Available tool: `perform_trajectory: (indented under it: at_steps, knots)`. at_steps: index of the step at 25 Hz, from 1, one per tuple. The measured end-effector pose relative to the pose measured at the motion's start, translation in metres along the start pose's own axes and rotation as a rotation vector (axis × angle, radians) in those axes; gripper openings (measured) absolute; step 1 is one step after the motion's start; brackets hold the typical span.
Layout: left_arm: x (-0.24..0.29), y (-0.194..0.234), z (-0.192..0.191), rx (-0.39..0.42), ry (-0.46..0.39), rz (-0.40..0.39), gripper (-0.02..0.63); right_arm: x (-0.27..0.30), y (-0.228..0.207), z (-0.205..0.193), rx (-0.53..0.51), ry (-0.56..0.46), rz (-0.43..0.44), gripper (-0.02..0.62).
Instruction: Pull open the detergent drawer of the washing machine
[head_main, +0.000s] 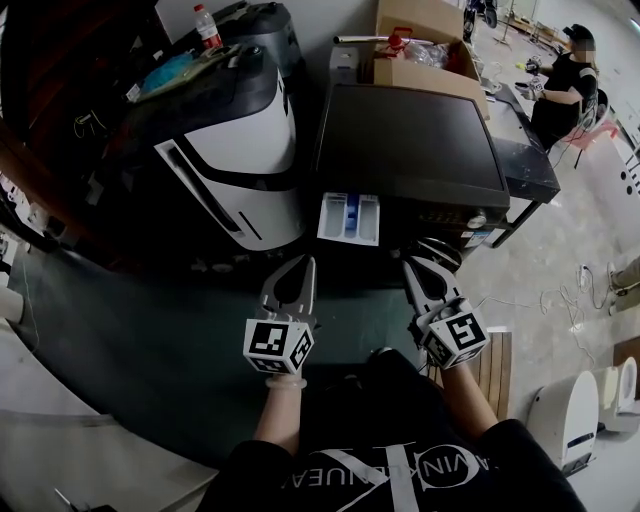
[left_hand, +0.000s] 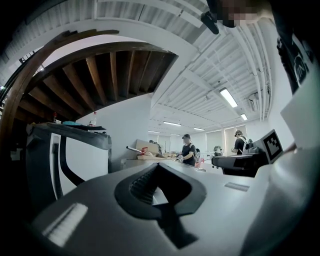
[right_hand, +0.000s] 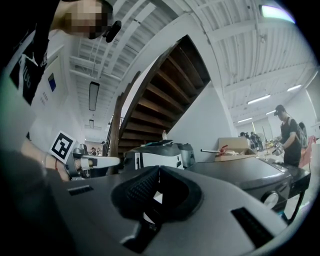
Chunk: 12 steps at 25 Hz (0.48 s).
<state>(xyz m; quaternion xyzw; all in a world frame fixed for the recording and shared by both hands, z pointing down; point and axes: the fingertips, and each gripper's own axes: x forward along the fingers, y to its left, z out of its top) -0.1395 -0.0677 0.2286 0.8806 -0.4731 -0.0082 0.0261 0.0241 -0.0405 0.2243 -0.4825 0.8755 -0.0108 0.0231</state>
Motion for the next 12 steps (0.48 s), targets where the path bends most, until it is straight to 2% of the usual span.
perform_trajectory:
  at_steps: [7, 12]
  knots:
    - [-0.0021, 0.0038, -0.0036, 0.001, 0.015, 0.01, 0.009, 0.0041, 0.0019, -0.0034, 0.019, 0.007, 0.003, 0.012]
    - [-0.0047, 0.0088, -0.0047, -0.002, 0.011, 0.023, 0.009, 0.0079, 0.0051, -0.0041, -0.007, 0.014, 0.013, 0.012]
